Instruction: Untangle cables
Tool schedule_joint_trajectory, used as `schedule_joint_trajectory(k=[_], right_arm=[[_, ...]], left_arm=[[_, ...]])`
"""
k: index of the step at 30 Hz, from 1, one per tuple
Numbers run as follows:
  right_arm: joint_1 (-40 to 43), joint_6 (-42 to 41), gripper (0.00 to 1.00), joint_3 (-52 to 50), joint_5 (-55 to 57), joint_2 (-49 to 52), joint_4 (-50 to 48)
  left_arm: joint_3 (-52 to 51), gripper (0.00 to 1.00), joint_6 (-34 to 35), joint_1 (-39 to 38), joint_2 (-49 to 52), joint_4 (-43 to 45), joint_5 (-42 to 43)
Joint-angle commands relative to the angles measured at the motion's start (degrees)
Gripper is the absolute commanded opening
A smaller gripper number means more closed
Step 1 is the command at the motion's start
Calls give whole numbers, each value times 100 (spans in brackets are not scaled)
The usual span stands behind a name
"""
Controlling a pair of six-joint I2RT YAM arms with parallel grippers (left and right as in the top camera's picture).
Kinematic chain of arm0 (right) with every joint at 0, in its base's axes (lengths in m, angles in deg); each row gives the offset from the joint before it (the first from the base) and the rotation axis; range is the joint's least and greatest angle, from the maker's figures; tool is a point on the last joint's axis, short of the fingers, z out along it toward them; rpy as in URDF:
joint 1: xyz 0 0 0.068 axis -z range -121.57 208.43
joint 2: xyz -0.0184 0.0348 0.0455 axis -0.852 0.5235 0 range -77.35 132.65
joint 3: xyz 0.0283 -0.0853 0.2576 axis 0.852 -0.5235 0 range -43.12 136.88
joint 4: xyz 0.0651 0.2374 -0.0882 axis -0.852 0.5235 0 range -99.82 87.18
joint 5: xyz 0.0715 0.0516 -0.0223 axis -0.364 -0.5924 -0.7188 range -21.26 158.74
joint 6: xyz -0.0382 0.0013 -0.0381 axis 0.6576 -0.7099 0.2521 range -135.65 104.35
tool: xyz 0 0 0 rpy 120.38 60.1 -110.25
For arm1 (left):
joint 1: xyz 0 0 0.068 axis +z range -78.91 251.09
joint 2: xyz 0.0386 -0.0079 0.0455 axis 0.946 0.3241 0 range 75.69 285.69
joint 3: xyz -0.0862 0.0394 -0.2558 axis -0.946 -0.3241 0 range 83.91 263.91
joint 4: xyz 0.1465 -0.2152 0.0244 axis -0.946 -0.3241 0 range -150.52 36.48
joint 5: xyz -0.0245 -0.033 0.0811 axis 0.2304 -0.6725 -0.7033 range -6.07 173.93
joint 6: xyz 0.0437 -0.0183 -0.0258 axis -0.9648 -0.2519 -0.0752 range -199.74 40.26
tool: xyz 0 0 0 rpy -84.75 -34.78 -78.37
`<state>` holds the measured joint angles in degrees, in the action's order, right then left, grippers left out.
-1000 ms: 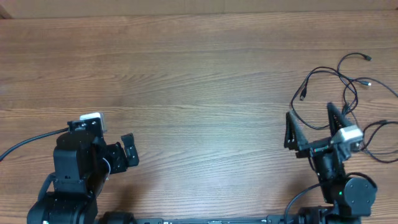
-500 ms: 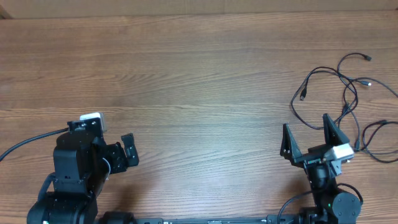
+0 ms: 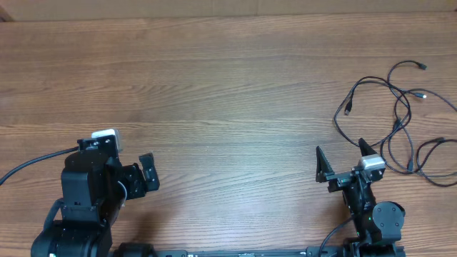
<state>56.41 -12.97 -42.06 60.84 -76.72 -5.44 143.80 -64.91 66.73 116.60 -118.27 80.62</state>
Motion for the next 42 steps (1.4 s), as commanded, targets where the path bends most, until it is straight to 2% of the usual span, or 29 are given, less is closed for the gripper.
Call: schedule_joint_trajectory(k=[1,34,38,42], right_arm=[[-39,57,100,-61,76,-48,-17],[-39,57,100,-61,76,-46,-17],[-39,57,100,-61,76,-46,-17],[-39,57,100,-61,76,-46,-17]], left_arm=[[-13,100,-68,13,-11,7,-72],[-31,100,-114,66,-157,-33,-116],[-457,100,-116,157,-682,372,-116],[-1493,100,-111,212,-1523,1303,-57]])
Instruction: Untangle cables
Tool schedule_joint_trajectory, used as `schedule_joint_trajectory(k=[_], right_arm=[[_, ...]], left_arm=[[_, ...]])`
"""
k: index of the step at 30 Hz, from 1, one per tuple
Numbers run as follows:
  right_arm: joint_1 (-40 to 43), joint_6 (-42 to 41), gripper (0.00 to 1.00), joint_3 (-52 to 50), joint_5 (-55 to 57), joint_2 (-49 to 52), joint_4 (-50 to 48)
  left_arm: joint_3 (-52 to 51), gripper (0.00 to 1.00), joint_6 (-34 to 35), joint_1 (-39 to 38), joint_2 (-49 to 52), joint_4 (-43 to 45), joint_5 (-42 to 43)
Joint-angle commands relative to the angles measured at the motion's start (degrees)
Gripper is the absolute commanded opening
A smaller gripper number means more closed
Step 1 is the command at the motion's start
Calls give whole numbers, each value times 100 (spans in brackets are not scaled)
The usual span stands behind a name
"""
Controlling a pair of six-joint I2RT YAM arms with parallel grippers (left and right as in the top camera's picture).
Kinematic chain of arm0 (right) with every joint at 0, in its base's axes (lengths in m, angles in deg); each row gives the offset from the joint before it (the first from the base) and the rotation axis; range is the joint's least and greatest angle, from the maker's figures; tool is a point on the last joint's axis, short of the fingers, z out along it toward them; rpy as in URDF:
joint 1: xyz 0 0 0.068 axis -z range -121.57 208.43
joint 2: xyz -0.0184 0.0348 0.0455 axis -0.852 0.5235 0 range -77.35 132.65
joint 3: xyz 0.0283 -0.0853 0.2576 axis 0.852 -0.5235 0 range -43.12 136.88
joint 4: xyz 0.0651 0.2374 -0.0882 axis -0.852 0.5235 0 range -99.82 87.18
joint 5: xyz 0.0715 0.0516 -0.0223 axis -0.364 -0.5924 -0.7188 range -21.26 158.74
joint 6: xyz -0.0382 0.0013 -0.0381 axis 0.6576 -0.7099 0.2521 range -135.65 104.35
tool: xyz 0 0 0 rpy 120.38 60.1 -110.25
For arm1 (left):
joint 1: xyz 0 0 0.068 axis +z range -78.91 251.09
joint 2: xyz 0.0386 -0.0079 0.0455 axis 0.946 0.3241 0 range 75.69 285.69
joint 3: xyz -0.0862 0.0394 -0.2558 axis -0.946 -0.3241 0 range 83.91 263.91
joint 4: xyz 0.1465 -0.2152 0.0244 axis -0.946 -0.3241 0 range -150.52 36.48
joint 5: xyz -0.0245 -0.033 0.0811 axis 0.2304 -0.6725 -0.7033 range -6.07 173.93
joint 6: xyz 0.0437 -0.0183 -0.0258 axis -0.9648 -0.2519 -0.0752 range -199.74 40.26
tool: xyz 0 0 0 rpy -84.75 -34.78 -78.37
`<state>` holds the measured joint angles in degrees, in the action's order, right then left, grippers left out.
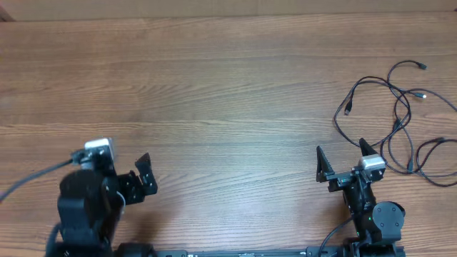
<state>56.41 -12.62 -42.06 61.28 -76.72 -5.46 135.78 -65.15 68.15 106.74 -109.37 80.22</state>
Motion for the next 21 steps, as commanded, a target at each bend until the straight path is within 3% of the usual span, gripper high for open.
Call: schedule_joint_trajectory(k=[1,6,12,21], right_arm=[[-39,22,100,-61,33,-46,-15],[-39,22,100,-61,33,-46,-15],[-39,22,100,-61,33,-46,-15],[-39,22,100,-61,33,-46,-15]], left_arm=[[-931,100,-90,85,-730,643,33],[-2243,100,-87,127,-1681,1991,225],[-3928,100,-92,262,-2826,4308,483],[-5082,100,-852,297,-3086,6920,481]])
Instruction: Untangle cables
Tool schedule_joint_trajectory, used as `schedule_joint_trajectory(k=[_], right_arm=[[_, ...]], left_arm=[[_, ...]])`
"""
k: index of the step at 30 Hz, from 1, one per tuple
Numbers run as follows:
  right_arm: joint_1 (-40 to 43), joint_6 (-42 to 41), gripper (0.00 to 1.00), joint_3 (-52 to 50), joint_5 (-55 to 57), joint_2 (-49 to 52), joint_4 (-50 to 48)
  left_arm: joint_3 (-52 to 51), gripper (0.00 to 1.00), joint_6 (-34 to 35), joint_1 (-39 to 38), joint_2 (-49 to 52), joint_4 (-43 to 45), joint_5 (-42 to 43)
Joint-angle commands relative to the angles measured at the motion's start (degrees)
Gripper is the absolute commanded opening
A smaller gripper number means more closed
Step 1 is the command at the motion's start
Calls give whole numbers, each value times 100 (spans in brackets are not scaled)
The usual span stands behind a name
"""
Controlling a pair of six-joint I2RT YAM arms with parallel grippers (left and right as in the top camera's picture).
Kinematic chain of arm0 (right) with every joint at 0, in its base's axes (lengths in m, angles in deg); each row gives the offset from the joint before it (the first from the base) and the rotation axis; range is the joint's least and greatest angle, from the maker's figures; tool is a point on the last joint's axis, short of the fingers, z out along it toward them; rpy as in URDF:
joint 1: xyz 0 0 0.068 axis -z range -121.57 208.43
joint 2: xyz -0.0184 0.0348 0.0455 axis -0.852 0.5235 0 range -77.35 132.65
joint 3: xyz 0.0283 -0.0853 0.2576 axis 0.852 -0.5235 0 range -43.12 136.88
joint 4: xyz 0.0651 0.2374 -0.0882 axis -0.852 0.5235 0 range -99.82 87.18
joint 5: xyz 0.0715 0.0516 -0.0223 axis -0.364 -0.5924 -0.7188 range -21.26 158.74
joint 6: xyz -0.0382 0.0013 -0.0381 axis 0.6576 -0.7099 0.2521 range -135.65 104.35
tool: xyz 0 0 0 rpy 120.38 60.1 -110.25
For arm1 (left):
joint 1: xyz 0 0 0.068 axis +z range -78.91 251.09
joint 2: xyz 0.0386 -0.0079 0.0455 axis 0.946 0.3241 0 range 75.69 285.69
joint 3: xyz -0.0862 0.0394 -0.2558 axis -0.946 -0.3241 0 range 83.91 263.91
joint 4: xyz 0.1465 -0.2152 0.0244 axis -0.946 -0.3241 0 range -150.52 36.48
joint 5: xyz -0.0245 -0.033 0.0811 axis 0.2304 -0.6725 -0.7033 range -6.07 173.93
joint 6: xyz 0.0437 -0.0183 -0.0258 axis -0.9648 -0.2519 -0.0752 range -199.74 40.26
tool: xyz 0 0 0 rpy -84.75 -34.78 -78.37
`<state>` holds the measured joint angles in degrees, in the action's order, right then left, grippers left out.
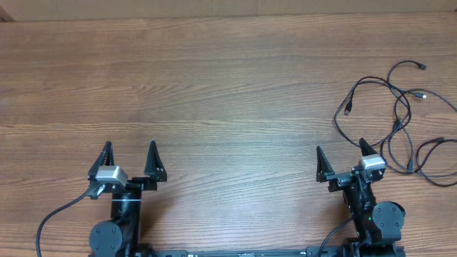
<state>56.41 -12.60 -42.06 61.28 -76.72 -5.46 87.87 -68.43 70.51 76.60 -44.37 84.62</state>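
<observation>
A tangle of thin black cables [400, 118] lies on the wooden table at the far right, with loose plug ends at the top and left of the heap. My right gripper [341, 153] stands open just left of the tangle's lower loops, nothing between its fingers. My left gripper [129, 149] stands open at the front left, far from the cables and holding nothing.
The wooden table [214, 93] fills the view. Both arm bases sit at the front edge, with a black lead trailing off the left arm toward the lower left.
My left arm has swung back and straightened: its gripper now points straight away from the front edge at about the same spot, fingers spread. The right arm and the cables have not moved.
My left arm was turned sideways at the front left with its gripper pointing right. Then it sat slightly lower and further left, still turned. Now it rests squared to the table, mirroring the right arm. The cables stayed untouched throughout.
</observation>
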Motion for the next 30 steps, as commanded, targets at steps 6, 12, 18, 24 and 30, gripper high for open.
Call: schedule_joint_trajectory(k=[6,12,18,24,30], right_arm=[[-39,20,100,-61,33,-46,-15],[-39,20,100,-61,33,-46,-15],[-39,20,100,-61,33,-46,-15],[-39,20,100,-61,33,-46,-15],[-39,20,100,-61,33,-46,-15]], left_arm=[[-374,100,-1224,68,-74,-48,234],[-374,100,-1475,68,-74,-1117,691],[-374,100,-1434,66,-74,-1294,726],[-372,100,-1434,66,-70,-1294,726],[-372,100,-1434,66,-70,-1294,726]])
